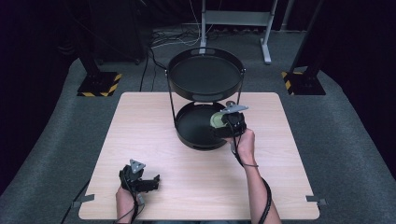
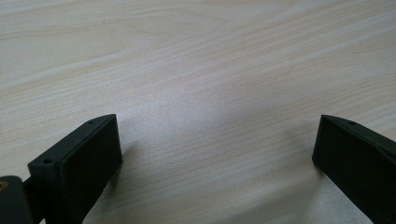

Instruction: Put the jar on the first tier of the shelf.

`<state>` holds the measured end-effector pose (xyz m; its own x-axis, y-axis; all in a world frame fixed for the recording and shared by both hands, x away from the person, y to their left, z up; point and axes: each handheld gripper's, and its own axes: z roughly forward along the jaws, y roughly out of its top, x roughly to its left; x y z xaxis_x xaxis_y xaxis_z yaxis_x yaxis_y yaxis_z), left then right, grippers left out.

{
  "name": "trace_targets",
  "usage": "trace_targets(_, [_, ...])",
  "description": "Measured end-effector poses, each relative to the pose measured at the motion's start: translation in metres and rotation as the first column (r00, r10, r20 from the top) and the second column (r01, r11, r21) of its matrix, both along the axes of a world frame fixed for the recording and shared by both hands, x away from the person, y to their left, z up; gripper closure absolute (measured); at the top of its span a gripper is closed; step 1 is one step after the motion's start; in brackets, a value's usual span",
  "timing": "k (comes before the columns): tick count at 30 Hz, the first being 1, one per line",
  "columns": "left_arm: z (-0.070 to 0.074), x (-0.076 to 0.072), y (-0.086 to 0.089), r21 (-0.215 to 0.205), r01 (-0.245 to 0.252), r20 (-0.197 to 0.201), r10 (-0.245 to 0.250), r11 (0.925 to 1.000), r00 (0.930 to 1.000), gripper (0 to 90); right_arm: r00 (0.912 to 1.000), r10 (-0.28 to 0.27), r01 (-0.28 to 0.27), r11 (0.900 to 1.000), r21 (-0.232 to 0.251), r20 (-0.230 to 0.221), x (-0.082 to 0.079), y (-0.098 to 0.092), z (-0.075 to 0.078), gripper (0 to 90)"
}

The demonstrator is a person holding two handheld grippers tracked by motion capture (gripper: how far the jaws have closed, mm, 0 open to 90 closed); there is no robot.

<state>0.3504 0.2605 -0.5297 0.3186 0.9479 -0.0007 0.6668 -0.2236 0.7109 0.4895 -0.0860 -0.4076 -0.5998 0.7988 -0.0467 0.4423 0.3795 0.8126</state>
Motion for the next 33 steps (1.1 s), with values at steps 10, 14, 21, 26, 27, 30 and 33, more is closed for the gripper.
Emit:
trace_targets(10, [0.000,0.000,0.000,0.000,0.000,0.000,0.000,1.0000,1.0000,0.9,0.9999,0.002,-0.002,1.000,-0.011,-0.013,0.008,0.008,-0.002,11.0])
trace_targets(14, [0.000,0.000,0.000,0.000,0.000,0.000,0.000,1.0000,1.0000,0.9,0.9999,-0.001,0.000,1.000,-0.012,-0.012,0.012,0.010,-0.004,11.0])
trace_targets(21, [0.000,0.000,0.000,0.000,0.000,0.000,0.000,1.0000,1.0000,0.9,0.9995,-0.012,0.012,1.000,-0.012,-0.030,0.020,0.013,-0.010,11.0])
trace_targets(26, [0.000,0.000,0.000,0.000,0.000,0.000,0.000,1.0000,1.0000,0.9,0.9992,-0.017,0.016,1.000,-0.013,-0.036,0.024,0.016,-0.013,10.9])
trace_targets(27, [0.000,0.000,0.000,0.000,-0.001,0.000,0.001,1.0000,1.0000,0.9,0.9992,-0.016,0.016,1.000,-0.011,-0.037,0.025,0.016,-0.013,11.0])
trace_targets(30, [0.000,0.000,0.000,0.000,0.000,0.000,0.000,1.0000,1.0000,0.9,0.9989,-0.018,0.017,1.000,-0.014,-0.044,0.027,0.018,-0.015,10.9])
trace_targets(33, [0.000,0.000,0.000,0.000,0.000,0.000,0.000,1.0000,1.0000,0.9,0.9987,-0.020,0.019,1.000,-0.011,-0.048,0.030,0.020,-0.017,10.9])
